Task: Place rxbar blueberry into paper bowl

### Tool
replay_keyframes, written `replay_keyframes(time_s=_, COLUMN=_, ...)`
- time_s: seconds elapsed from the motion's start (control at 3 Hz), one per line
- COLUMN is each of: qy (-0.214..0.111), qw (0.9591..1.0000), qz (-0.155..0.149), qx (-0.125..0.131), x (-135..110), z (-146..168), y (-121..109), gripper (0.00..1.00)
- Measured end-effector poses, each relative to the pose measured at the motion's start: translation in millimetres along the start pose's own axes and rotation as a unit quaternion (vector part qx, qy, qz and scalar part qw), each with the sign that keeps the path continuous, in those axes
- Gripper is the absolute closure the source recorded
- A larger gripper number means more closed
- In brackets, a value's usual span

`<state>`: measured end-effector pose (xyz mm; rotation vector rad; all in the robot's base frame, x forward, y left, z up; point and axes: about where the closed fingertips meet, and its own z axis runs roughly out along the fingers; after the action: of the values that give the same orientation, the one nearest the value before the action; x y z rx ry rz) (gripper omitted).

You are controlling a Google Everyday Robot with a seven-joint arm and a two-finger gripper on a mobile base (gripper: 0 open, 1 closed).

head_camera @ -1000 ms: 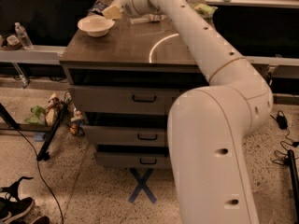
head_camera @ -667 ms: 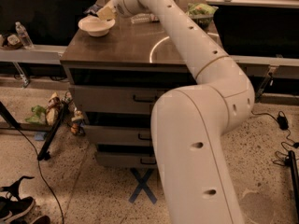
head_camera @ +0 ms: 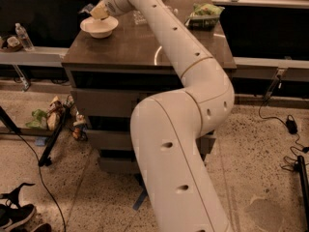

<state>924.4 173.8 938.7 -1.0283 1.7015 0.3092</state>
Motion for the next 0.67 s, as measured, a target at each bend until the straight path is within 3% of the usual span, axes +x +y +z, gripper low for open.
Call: replay_keyframes(time_s=0.67, qy=0.013, qw=0.9999, qz=-0.008, qx=0.001, x=-2.9, z=22.3, y=11.0, gripper=0.27)
